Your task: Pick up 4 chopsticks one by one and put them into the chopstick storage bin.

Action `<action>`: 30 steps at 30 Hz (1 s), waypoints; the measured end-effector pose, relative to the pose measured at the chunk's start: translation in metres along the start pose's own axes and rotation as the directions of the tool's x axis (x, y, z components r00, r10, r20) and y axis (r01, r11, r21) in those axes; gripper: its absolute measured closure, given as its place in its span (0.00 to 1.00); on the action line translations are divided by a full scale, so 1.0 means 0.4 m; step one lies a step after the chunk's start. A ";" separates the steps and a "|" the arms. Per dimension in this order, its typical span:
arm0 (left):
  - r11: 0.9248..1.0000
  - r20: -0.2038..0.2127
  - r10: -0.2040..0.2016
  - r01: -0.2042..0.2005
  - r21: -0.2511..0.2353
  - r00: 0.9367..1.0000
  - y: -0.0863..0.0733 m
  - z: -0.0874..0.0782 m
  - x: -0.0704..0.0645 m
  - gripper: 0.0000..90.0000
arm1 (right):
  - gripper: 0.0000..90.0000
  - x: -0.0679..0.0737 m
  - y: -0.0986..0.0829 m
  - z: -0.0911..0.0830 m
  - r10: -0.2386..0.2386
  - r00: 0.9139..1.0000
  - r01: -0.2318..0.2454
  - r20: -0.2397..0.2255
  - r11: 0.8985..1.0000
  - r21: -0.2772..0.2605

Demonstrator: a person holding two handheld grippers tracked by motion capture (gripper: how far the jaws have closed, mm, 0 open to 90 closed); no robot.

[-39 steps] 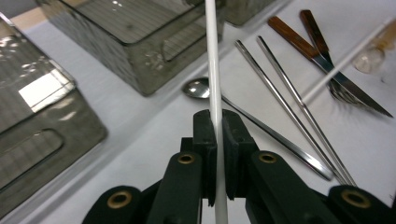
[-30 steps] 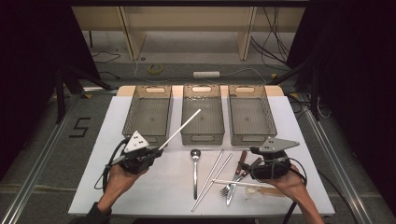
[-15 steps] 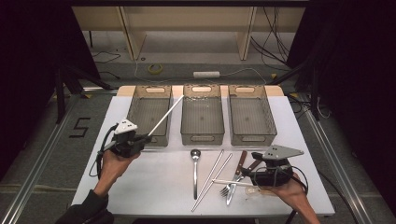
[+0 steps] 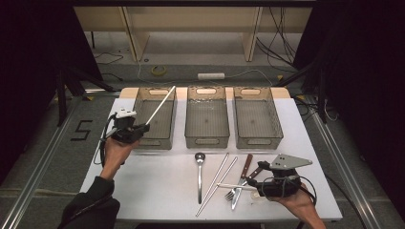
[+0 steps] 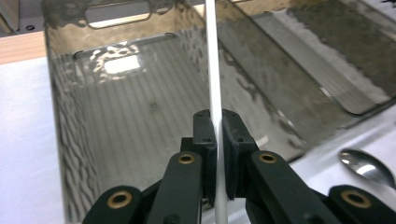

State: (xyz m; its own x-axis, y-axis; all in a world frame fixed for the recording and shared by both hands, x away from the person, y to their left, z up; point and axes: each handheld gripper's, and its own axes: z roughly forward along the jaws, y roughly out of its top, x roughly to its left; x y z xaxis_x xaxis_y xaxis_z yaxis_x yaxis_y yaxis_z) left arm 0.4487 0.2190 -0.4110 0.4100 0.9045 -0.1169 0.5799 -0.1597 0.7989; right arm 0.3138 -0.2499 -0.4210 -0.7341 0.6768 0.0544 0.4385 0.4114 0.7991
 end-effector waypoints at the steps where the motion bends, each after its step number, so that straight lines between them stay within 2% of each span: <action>1: 1.000 -0.003 -0.006 0.006 0.004 1.000 0.002 0.004 0.007 0.94 | 0.33 0.000 0.000 -0.001 0.000 1.000 0.000 0.000 1.000 -0.004; 7: 0.999 -0.042 -0.027 0.028 0.023 0.999 0.018 0.022 0.038 0.94 | 0.33 -0.001 -0.003 -0.007 0.012 1.000 -0.012 -0.004 1.000 -0.014; 12: 0.998 -0.071 -0.030 0.033 0.044 0.997 0.026 0.028 0.056 0.94 | 0.33 -0.003 -0.005 -0.010 0.017 1.000 -0.017 -0.006 1.000 -0.015; 22: 0.993 -0.102 -0.049 0.059 0.098 0.994 0.024 0.056 0.074 0.94 | 0.33 -0.001 -0.004 -0.010 0.014 1.000 -0.015 -0.014 1.000 -0.016; 27: 0.991 -0.118 -0.048 0.062 0.115 0.992 0.027 0.068 0.073 0.94 | 0.33 -0.001 -0.004 -0.011 0.016 1.000 -0.016 -0.014 1.000 -0.015; 30: 0.990 -0.141 -0.032 0.050 0.129 0.989 0.031 0.072 0.071 0.92 | 0.33 0.001 -0.003 -0.012 0.016 1.000 -0.016 -0.018 1.000 -0.015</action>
State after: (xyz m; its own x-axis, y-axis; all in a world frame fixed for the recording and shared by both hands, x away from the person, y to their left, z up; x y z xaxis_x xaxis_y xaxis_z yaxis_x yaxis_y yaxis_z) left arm 0.4879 0.2312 -0.4214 0.2878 0.9559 -0.0576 0.6856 -0.1637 0.7093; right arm 0.3107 -0.2531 -0.4190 -0.7362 0.6723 0.0782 0.4425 0.3907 0.8072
